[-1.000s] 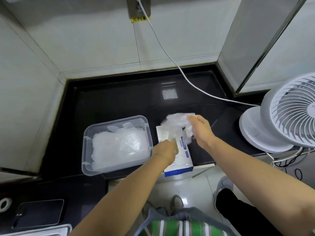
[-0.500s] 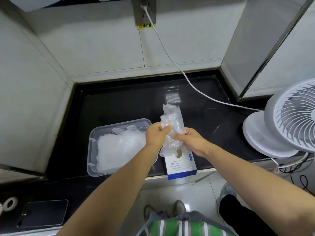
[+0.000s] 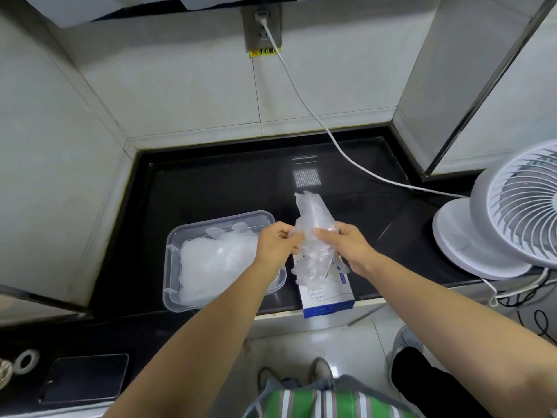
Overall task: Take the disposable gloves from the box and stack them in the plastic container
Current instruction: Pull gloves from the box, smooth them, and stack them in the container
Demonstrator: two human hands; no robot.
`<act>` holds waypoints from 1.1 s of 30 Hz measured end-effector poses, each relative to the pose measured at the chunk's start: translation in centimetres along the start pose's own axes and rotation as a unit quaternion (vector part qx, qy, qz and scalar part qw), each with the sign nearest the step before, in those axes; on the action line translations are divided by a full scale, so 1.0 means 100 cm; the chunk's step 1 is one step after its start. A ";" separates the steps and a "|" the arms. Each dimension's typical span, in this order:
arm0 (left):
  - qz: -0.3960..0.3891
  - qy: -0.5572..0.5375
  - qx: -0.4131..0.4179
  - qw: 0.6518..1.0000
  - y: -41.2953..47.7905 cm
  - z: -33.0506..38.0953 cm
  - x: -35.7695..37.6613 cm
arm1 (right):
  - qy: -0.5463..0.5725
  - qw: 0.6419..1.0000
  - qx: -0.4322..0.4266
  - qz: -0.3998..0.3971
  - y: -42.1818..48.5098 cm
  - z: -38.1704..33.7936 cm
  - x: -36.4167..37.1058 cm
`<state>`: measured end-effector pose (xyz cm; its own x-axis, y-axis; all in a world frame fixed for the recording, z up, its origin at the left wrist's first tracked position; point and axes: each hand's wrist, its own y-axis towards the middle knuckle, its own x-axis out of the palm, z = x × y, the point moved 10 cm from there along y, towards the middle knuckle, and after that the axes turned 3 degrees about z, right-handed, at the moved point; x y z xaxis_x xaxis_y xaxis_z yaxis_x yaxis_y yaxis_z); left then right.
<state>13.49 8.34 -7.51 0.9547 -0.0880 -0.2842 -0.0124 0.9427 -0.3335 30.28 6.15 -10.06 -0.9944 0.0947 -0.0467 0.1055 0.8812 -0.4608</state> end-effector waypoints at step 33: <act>0.105 -0.033 -0.030 0.993 0.005 -0.030 -0.078 | -0.508 0.852 -0.060 0.113 0.001 -0.004 0.024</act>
<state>5.15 8.54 -8.15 0.9465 0.1316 -0.2946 -0.2289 0.9173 -0.3258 27.95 6.69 -9.86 -0.4316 -0.1279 -0.8929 0.2327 0.9406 -0.2472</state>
